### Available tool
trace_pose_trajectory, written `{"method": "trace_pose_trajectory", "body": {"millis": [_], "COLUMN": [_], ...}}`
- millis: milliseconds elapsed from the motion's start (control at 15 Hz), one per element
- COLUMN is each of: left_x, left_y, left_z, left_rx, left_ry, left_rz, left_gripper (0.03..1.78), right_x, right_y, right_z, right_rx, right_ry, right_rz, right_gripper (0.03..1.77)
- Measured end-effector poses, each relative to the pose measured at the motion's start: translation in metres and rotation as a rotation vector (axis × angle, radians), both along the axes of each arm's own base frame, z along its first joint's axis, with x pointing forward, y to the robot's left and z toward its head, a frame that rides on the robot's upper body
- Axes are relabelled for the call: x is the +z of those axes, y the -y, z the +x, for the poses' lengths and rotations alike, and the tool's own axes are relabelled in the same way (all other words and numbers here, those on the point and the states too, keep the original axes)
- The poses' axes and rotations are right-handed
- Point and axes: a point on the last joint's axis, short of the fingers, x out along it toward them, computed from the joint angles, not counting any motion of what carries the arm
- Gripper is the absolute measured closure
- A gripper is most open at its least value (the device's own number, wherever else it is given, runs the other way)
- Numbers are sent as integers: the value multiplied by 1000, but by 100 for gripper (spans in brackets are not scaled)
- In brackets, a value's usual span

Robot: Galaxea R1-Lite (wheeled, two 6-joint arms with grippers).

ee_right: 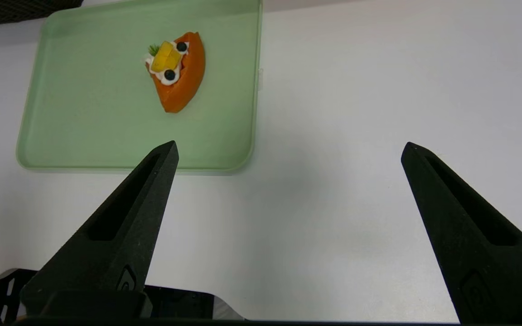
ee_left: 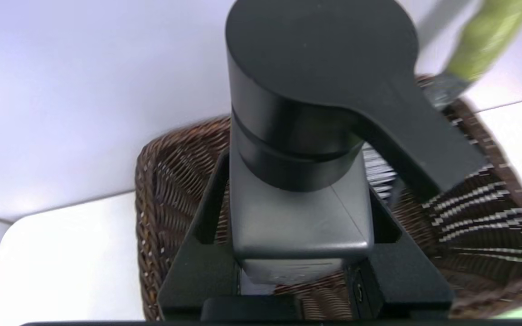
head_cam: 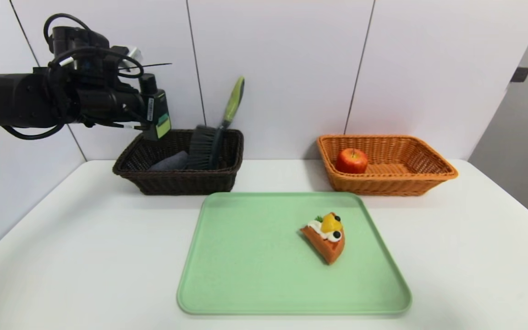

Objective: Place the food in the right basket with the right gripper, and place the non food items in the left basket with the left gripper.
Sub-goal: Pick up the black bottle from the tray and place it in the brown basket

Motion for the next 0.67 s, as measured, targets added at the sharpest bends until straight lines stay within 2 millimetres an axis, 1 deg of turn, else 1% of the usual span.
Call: {"method": "trace_pose_trajectory", "body": {"millis": [333, 533, 667], "left_x": [-38, -56, -65], "left_y": [-29, -40, -43], "left_z": [28, 39, 42], "left_rx": [75, 93, 98], "left_ry": [-90, -133, -154], "left_rz": [4, 1, -1], "left_gripper": [120, 120, 120], "right_x": [0, 0, 0], "right_y": [0, 0, 0], "right_z": [0, 0, 0], "right_rx": [-2, 0, 0], "right_ry": [0, 0, 0], "right_rz": [-2, -1, -1], "right_gripper": [10, 10, 10]}}
